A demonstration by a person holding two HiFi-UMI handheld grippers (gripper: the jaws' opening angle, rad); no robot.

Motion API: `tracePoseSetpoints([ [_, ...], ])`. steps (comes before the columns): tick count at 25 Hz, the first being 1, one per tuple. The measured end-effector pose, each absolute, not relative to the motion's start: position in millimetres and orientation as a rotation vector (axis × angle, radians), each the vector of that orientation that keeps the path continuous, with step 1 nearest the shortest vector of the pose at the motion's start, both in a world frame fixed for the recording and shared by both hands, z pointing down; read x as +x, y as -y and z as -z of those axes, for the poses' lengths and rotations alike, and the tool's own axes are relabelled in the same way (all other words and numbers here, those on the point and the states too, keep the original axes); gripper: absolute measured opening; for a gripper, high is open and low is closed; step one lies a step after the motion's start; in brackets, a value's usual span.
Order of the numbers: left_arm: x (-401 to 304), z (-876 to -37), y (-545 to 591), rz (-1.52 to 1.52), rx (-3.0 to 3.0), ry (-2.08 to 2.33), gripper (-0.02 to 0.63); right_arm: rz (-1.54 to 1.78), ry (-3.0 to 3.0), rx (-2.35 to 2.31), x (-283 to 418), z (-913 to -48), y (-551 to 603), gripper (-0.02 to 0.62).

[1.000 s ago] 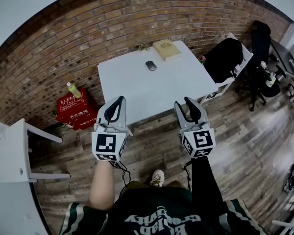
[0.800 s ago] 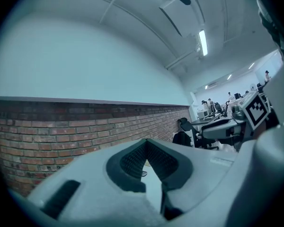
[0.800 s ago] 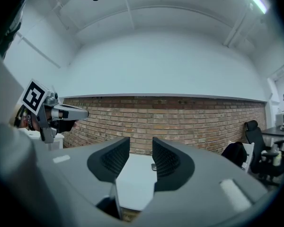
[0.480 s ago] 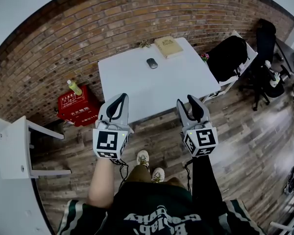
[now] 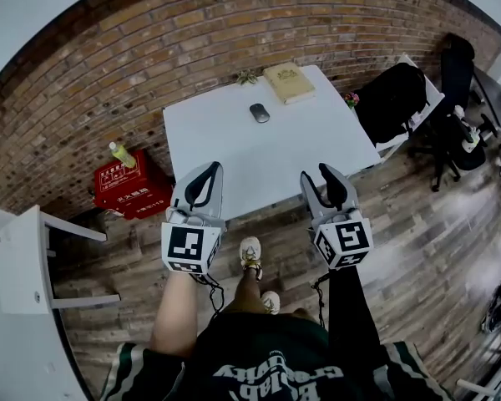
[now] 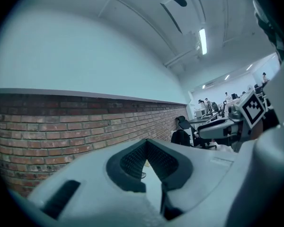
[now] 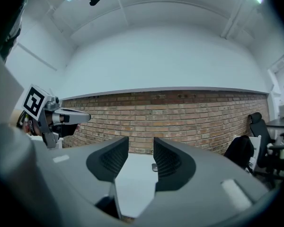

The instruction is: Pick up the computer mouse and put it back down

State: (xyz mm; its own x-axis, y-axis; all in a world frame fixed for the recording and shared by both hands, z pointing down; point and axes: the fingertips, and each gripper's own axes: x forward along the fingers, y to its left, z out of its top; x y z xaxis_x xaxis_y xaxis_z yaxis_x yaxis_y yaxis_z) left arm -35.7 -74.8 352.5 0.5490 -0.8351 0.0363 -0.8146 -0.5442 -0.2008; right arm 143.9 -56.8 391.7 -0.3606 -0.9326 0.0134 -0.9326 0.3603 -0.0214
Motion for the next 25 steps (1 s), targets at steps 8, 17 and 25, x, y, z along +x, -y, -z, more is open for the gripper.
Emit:
tracePoseSetpoints([
  [8, -39, -357, 148, 0.147, -2.609, -1.43, 0.006, 0.036, -2.627, -1.776, 139, -399, 124, 0.183],
  [17, -42, -370, 254, 0.159, -2.645, -1.391, 0.006, 0.087, -2.646, -1.796, 126, -415, 231, 0.19],
  [25, -43, -388, 329, 0.197, -2.706, -1.327, 0.006, 0.141, -2.685, -1.799, 107, -432, 309, 0.202],
])
